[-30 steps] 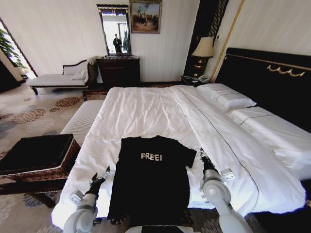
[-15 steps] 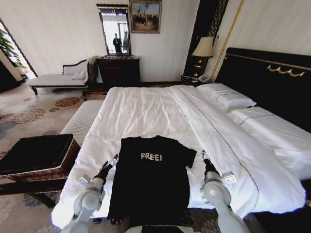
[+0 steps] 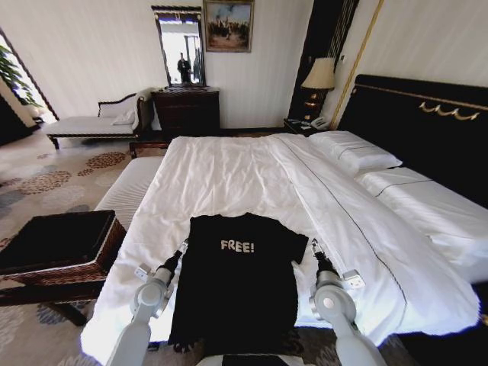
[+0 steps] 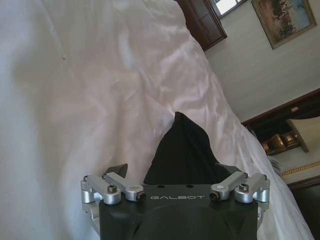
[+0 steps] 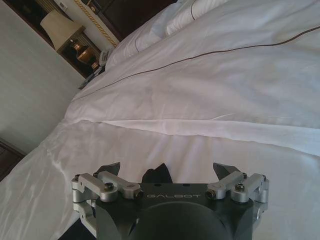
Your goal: Fold the clothes on the bed and place them into the basket.
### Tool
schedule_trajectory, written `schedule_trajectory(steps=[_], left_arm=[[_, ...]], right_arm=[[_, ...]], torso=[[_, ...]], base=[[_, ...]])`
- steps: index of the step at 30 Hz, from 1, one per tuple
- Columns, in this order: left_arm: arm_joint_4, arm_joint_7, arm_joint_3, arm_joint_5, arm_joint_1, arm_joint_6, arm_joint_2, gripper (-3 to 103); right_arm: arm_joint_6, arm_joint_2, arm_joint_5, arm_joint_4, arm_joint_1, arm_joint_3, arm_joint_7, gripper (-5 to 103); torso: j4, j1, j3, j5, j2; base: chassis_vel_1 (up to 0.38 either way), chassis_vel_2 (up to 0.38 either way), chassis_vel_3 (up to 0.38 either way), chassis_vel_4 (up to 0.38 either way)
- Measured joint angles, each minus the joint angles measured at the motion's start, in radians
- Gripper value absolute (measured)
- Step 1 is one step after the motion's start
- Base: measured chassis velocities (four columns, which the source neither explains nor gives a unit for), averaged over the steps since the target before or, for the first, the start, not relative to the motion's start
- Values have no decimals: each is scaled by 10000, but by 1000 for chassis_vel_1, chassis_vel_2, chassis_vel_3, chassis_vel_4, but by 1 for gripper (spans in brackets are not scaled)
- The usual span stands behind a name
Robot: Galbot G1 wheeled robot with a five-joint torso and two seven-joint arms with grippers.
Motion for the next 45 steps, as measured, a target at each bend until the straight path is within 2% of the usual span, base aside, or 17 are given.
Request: schedule_trajectory(steps=[4, 8, 25, 27, 30, 32, 33, 35, 36, 38, 39, 41, 44, 45], left_arm=[[0, -165, 17, -449, -165, 191, -139, 96], [39, -343, -13, -727, -345, 309, -414, 102], [-212, -413, 6, -897, -396, 284, -209, 97], [-196, -410, 6, -867, -389, 270, -213, 88], [-177, -403, 2, -853, -368, 259, -213, 83], [-169, -390, -5, -836, -349, 254, -230, 72], [-169, -390, -5, -836, -349, 254, -230, 72], [-164, -383, -6, -825, -333, 251, -253, 61], [-163, -382, -7, -818, -322, 249, -263, 61], [-171, -381, 1, -808, -299, 249, -289, 50], [-171, -381, 1, -808, -299, 249, -289, 50], [-193, -387, 15, -777, -285, 248, -314, 39], [-193, -391, 32, -725, -281, 248, -337, 34], [-189, -392, 34, -708, -285, 248, -348, 28]], right_arm=[[-6, 100, -102, -37, -16, -31, 15, 100], [-16, 268, -224, -14, -92, -37, 30, 100], [-25, 663, -536, 94, -388, 56, 24, 100], [-26, 684, -563, 83, -404, 36, 22, 100], [-27, 692, -588, 73, -411, 33, 21, 100], [-27, 709, -602, 73, -430, 32, 20, 100], [-27, 709, -602, 73, -430, 32, 20, 100], [-27, 729, -634, 76, -461, 31, 20, 100], [-27, 739, -642, 83, -481, 32, 20, 100], [-27, 748, -650, 104, -521, 45, 20, 100], [-27, 748, -650, 104, -521, 45, 20, 100], [-27, 750, -654, 108, -551, 80, 20, 100], [-27, 750, -655, 109, -565, 114, 20, 100], [-25, 747, -655, 109, -568, 128, 20, 100]], torso=[[0, -1, 0, 0, 0], [-1, 0, 0, 0, 0], [0, -3, -1, -1, 0], [0, -3, -2, -1, 1], [0, -2, -1, -1, 0], [0, -2, -1, 0, 0], [0, -2, -1, 0, 0], [0, -2, -1, -1, 1], [0, -3, -1, 0, 0], [0, -2, -1, -1, 1], [0, -2, -1, -1, 1], [0, -2, -1, 0, 0], [0, -3, -1, -1, 1], [0, -3, -1, 0, 1]], base=[[0, 0, 0, 0], [0, 0, 0, 0], [0, 0, 0, 0], [0, 0, 0, 0], [0, 0, 0, 0], [0, 0, 0, 0], [0, 0, 0, 0], [0, 0, 0, 0], [0, 0, 0, 0], [0, 0, 0, 0], [0, 0, 0, 0], [0, 0, 0, 0], [0, 0, 0, 0], [0, 0, 0, 0]])
